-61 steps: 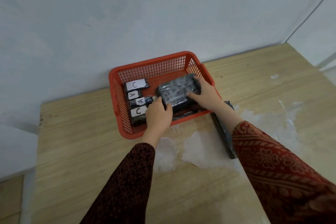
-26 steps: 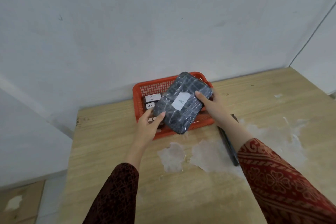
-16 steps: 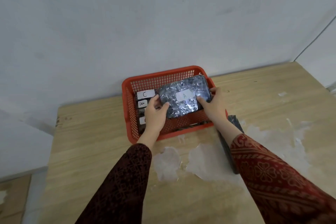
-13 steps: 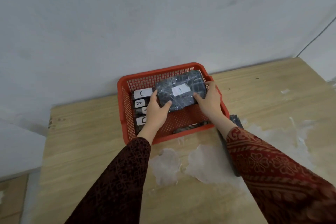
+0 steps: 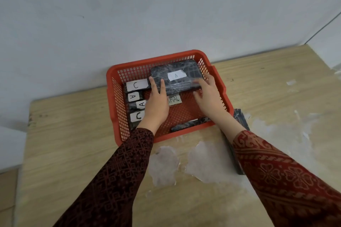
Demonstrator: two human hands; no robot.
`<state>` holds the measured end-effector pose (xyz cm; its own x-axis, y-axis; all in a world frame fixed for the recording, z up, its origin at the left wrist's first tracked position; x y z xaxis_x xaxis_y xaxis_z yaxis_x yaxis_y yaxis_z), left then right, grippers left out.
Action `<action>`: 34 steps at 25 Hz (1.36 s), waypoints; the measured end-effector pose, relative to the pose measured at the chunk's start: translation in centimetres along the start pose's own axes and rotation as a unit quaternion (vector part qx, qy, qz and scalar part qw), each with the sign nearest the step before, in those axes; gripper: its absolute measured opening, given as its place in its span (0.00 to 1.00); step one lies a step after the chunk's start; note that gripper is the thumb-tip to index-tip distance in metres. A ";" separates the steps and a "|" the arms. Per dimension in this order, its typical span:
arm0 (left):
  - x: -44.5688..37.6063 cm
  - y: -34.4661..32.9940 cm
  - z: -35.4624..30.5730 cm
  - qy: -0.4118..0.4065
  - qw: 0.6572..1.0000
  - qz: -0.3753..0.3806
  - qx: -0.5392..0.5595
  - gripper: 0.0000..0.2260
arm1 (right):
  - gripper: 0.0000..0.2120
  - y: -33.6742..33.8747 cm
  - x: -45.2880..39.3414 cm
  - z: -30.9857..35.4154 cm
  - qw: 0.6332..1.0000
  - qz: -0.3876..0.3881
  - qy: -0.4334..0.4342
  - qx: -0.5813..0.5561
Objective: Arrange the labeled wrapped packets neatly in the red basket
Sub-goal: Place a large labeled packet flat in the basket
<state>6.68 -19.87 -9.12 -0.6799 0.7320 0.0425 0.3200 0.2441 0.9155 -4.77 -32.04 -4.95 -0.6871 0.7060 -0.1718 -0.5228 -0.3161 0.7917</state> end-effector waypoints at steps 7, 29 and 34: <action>4.4 5.0 1.3 -0.044 0.993 -0.113 -0.008 0.23 | 0.15 -2.0 2.4 0.2 0.893 0.415 0.042 0.169; 12.1 5.0 7.9 0.128 0.899 -0.293 0.299 0.22 | 0.13 -5.2 2.9 6.0 0.885 0.457 0.084 0.013; 12.1 5.0 8.0 0.132 0.895 -0.286 0.315 0.23 | 0.15 -8.8 4.2 6.6 0.889 0.454 0.063 -0.007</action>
<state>5.33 -4.68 -7.28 -0.9572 0.2166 -0.1922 0.1212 0.9024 0.4134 0.31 -22.10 -8.78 -0.8795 0.0799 0.4692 0.2697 -0.7286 0.6296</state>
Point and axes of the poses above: each hand's wrist, its own x-axis away from the middle knuckle, its own y-axis out of the back of the hand, z = x × y, the point moved 5 cm from there along -x, towards the middle knuckle, and after that the axes turned 5 degrees about -z, right-handed, at the moved point
